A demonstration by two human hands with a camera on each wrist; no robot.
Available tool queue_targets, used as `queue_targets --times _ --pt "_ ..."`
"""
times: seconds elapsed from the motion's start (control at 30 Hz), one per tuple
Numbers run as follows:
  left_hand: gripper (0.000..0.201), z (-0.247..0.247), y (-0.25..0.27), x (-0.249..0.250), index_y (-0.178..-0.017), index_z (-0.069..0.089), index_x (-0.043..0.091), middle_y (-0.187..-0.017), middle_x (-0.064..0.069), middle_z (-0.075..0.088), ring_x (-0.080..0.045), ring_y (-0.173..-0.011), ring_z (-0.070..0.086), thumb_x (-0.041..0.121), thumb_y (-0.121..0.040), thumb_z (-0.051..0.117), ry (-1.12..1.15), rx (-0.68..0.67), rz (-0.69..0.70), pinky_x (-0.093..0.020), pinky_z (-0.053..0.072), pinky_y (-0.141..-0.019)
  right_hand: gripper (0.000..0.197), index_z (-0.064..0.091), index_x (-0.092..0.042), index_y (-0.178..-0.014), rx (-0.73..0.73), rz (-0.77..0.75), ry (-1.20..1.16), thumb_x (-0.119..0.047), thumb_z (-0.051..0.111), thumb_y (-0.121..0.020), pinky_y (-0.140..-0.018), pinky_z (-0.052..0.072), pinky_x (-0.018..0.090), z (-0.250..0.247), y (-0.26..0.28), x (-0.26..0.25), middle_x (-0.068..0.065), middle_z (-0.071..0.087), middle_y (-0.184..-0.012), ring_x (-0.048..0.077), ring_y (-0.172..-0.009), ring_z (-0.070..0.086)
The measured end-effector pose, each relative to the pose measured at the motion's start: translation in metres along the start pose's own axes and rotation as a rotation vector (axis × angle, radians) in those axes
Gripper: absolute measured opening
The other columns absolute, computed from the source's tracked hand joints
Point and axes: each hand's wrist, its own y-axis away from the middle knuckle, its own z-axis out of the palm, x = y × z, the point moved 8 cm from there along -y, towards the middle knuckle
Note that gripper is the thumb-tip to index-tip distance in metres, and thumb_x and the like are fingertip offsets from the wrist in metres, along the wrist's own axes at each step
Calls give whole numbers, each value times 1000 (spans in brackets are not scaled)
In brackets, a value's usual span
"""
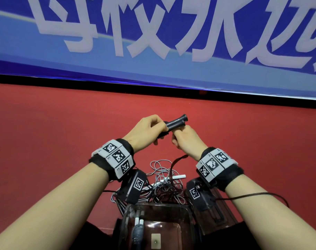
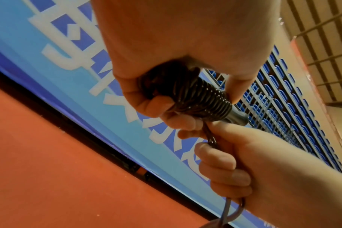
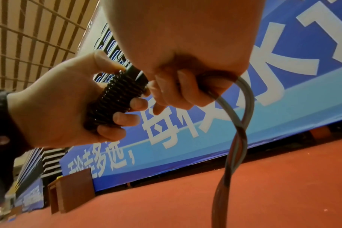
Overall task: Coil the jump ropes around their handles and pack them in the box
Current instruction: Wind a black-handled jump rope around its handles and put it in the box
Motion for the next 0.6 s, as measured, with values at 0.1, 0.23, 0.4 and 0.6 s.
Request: queue_targets --times 0.1,0.23,0.4,0.6 --pt "13 0 0 -1 -99 58 15 -69 2 64 -16 -53 53 23 -88 57 -39 27 4 -20 39 -47 44 44 -14 -51 13 -7 19 -15 38 -94 -55 34 29 0 2 1 -7 46 -39 13 -44 42" --pt "29 -1 -1 2 -117 59 31 -73 1 67 -11 -55 52 26 -89 56 -43 27 48 -19 40 -49 40 42 -15 -53 6 -1 -7 -16 37 -93 -57 32 31 5 7 -2 -7 43 -42 16 -47 38" --pt "31 -5 -1 -1 -95 72 29 -72 3 71 -11 -58 57 36 -72 52 72 118 36 -24 42 -57 40 46 -17 -57 -15 -72 80 -19 39 -96 -56 30 31 6 13 -18 -6 47 -49 11 -47 41" --pt "15 -24 -3 -3 -84 67 29 -61 4 61 -11 -45 47 19 -90 57 159 317 13 -16 34 -40 23 65 -13 -90 -3 -259 210 -32 54 -96 -54 28 25 -4 17 -35 1 50 -65 15 -58 39"
